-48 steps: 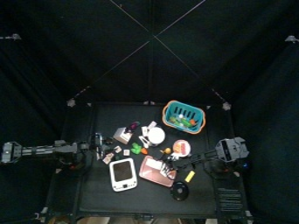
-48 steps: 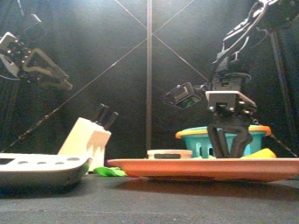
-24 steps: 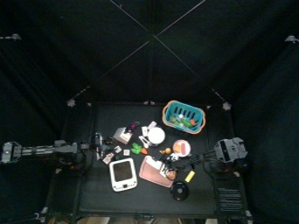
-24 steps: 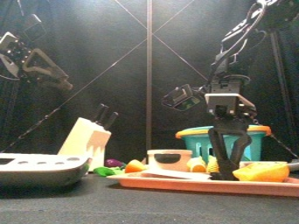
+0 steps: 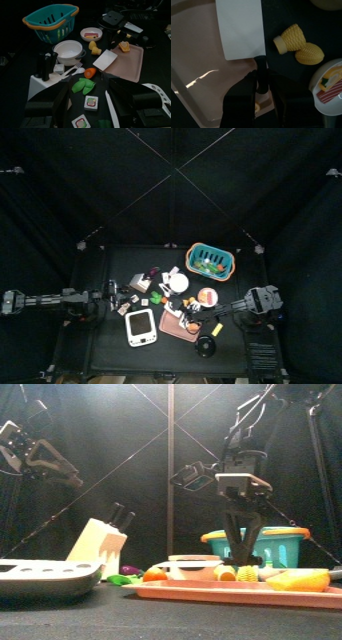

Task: Grab cleaver handle

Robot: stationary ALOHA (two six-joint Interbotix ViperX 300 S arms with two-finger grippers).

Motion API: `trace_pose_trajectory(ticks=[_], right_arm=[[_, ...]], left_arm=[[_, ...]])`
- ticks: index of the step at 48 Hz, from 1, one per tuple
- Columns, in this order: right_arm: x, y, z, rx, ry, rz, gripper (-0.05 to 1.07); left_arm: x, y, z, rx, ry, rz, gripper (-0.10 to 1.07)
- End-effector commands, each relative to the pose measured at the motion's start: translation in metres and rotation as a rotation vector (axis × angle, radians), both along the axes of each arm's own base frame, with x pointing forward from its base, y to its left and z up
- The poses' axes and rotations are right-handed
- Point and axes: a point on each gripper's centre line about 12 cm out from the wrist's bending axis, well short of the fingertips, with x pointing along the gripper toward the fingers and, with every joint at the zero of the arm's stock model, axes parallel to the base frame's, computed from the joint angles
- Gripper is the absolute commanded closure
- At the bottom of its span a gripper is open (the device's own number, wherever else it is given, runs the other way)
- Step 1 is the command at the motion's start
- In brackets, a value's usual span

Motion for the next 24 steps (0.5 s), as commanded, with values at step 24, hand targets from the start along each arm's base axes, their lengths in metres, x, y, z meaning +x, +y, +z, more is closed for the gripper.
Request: trace_pose_trajectory(ticks=[24], right_arm=[[0.014, -0.003, 0.051, -0.064, -0.033, -0.027, 0.5]], left_arm=[[0.002, 0.001, 0.004, -0.001, -0.01, 0.004, 0.11]])
